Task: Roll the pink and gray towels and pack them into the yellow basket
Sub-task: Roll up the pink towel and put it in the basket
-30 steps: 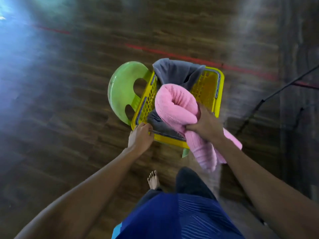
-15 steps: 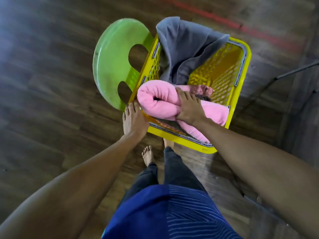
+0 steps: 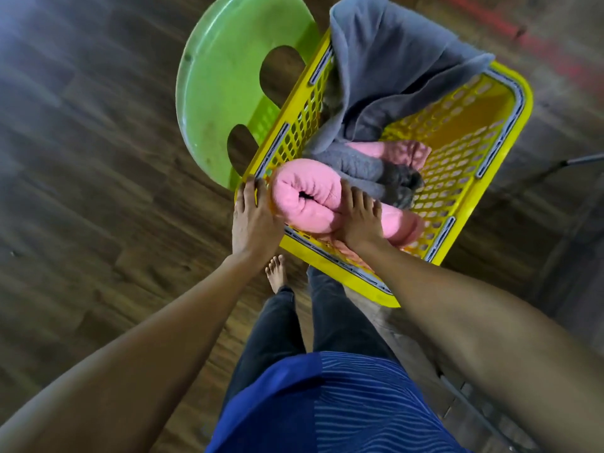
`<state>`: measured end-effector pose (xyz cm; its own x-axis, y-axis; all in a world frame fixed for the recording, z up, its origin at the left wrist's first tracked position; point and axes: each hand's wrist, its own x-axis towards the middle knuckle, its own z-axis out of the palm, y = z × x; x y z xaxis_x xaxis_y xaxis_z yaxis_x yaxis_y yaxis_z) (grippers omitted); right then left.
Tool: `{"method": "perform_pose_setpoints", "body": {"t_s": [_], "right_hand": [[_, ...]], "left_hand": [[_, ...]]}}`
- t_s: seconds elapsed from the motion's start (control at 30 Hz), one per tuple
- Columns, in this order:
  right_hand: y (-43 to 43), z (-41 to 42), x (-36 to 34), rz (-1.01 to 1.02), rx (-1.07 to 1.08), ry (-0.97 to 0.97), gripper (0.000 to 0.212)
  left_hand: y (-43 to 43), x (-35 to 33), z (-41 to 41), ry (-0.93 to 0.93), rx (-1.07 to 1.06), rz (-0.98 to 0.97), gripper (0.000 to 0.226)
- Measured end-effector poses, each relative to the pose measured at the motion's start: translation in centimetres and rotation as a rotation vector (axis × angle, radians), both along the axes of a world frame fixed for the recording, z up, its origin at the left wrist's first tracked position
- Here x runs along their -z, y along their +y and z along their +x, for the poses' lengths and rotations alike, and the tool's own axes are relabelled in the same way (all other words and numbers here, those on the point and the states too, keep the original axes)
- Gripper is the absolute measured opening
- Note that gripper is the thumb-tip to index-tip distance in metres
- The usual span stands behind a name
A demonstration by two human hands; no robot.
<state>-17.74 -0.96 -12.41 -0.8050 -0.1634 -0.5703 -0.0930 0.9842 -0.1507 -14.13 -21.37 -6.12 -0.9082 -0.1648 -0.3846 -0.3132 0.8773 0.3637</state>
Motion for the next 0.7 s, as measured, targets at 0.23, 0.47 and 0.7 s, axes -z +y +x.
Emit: {"method": "perform_pose_setpoints", "body": {"t_s": [0.23,0.47,0.7], "right_hand": [[1.0,0.0,-4.5,-0.200,0.228,0.001,0.079],[2.0,3.3,-10.4,-0.498,0.507,0.098,0.030],[4.2,4.6,-13.1,-0.540,0.533,0.153,0.022]], "left_hand": [[0.7,-2.4,-0.2,0.024,-0.053,-0.004,0.062],[2.5,-6.0,0.5,0.030,0.075,0.070,0.033],[4.6,-8.4,0.6,0.102,0.108,0.099,0.026]]}}
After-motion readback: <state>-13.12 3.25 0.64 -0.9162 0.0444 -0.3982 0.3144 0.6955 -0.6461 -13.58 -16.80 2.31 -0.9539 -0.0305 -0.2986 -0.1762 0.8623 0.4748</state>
